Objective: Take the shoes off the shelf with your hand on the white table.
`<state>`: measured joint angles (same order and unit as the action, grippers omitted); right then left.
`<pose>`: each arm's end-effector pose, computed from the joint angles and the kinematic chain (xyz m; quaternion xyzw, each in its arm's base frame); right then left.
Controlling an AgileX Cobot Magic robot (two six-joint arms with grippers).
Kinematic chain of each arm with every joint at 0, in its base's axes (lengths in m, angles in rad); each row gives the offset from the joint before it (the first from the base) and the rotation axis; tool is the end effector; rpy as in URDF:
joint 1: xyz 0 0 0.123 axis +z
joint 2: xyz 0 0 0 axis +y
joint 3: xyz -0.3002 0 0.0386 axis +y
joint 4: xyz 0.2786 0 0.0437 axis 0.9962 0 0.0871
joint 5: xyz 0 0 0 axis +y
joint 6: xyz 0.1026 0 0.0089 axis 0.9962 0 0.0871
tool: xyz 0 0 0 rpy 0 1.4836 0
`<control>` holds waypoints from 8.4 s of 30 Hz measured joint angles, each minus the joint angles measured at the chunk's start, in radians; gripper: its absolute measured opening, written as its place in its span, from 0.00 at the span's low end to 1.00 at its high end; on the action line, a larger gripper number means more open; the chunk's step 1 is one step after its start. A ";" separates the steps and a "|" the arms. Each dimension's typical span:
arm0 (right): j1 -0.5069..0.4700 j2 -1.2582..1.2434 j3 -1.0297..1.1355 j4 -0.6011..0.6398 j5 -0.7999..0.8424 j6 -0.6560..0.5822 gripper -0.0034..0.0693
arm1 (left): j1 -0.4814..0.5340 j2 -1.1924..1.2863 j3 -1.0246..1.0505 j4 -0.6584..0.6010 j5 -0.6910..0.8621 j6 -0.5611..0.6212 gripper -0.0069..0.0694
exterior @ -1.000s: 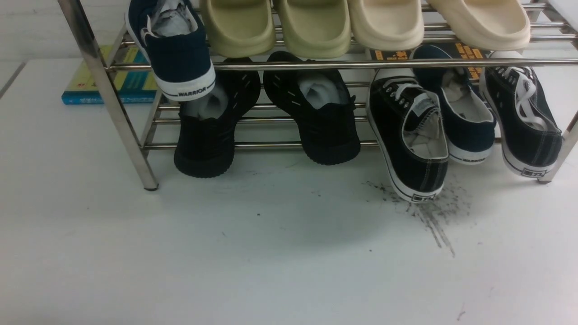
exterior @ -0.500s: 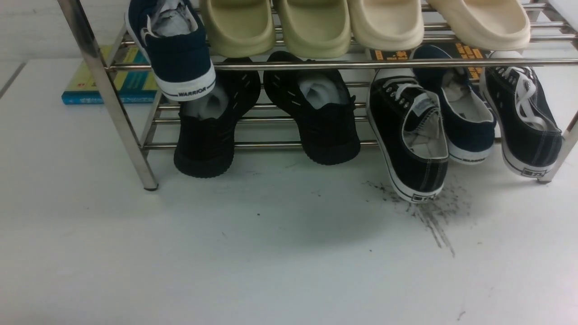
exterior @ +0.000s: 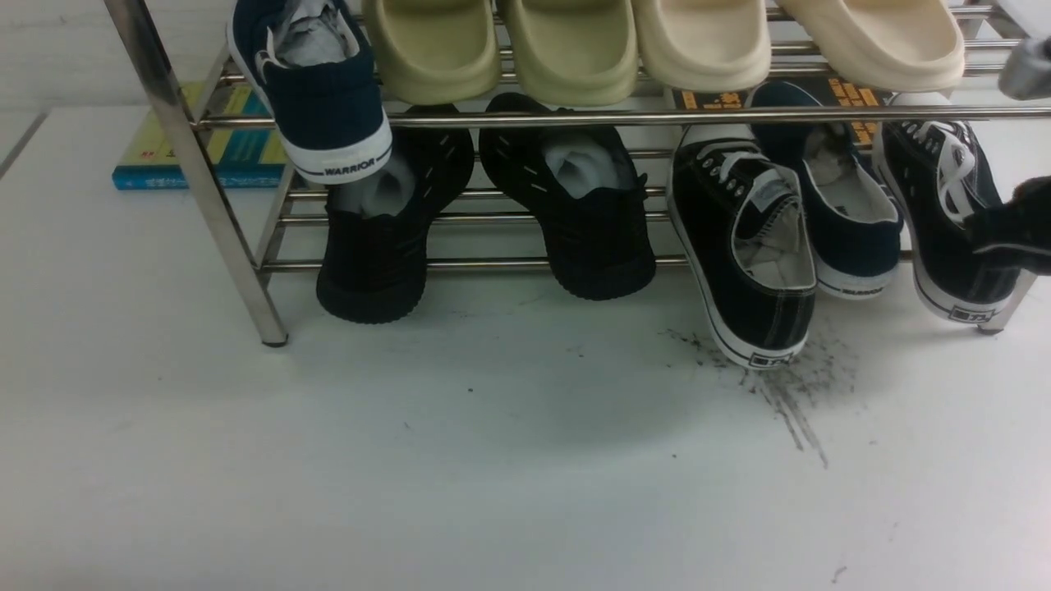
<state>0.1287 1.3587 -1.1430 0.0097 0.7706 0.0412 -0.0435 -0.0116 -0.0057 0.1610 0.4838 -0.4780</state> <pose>0.3173 0.0418 0.3270 -0.0391 0.9433 0.0323 0.3280 0.0730 0.0045 0.1690 -0.1408 0.8138 -0.0757 0.5587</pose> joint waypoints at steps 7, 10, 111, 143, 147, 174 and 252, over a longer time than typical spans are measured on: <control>0.002 0.101 -0.059 -0.091 -0.073 -0.004 0.57 | 0.000 0.000 0.000 0.000 0.000 0.000 0.35; 0.002 0.139 -0.059 -0.099 -0.125 -0.004 0.58 | 0.000 0.000 0.000 0.000 0.000 0.000 0.35; 0.820 0.139 0.059 0.070 0.222 0.364 0.08 | 0.000 0.000 0.000 0.000 0.000 0.000 0.35; 0.823 0.150 0.187 0.009 -0.025 0.559 0.09 | 0.000 0.000 0.000 0.000 0.000 0.000 0.35; 0.826 0.187 0.195 0.008 -0.022 0.572 0.10 | 0.000 0.000 0.000 0.000 0.000 0.000 0.35; 0.821 -0.014 -0.007 -0.084 0.347 0.412 0.70 | 0.000 0.000 0.000 0.000 0.000 0.000 0.35; 0.432 0.106 -0.221 -0.145 0.279 0.264 0.05 | 0.000 0.000 0.000 0.000 0.000 0.000 0.35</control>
<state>0.5607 1.4642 -1.3640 -0.1349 1.0500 0.3057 -0.0435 -0.0116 -0.0057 0.1610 0.4838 -0.4780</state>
